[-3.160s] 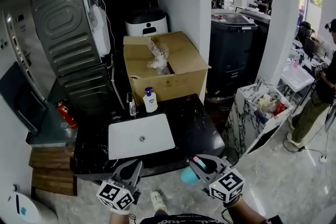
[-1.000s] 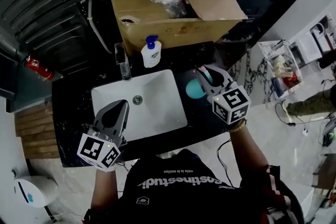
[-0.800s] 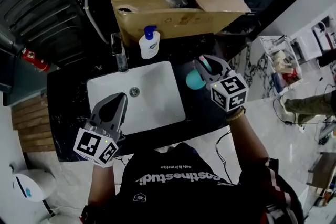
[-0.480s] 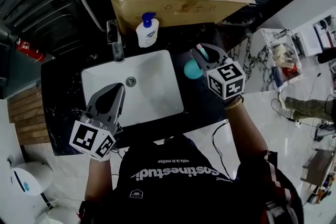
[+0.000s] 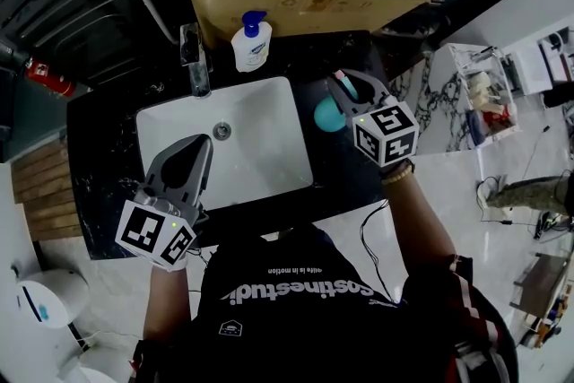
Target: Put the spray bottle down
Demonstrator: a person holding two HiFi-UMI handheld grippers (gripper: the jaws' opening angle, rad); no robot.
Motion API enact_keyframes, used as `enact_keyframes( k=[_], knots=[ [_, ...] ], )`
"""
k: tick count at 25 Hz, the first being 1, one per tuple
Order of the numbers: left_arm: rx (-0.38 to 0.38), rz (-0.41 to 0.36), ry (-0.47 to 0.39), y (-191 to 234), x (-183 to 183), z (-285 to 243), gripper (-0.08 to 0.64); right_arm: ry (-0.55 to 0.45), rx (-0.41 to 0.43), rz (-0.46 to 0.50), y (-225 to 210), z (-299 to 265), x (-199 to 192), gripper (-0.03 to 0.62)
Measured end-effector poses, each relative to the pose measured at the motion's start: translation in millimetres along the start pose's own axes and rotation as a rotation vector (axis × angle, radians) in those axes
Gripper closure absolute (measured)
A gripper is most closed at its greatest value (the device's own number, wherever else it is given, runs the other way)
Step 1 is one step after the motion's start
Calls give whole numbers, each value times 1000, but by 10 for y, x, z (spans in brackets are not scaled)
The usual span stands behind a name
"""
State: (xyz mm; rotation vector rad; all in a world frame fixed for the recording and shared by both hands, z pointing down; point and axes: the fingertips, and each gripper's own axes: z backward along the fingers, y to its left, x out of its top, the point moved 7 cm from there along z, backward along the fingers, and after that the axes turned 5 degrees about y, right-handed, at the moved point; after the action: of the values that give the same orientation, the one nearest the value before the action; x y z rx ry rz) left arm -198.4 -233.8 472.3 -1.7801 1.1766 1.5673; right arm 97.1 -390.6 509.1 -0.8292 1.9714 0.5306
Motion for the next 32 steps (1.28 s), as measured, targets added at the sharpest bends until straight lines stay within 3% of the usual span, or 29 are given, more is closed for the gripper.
enact_keyframes(
  k=[7, 17, 24, 32],
  knots=[
    [10, -10, -5, -2, 37, 47, 546, 8, 0, 0, -32, 17, 11, 508],
    [38, -31, -36, 38, 181, 175, 546, -26, 8, 12, -35, 81, 176, 458],
    [63, -62, -98, 48, 416, 344, 546, -181, -12, 83, 77, 459, 805, 446],
    [65, -119, -179, 5, 732, 477, 546, -392, 101, 104, 810, 833, 1395, 465]
  ],
)
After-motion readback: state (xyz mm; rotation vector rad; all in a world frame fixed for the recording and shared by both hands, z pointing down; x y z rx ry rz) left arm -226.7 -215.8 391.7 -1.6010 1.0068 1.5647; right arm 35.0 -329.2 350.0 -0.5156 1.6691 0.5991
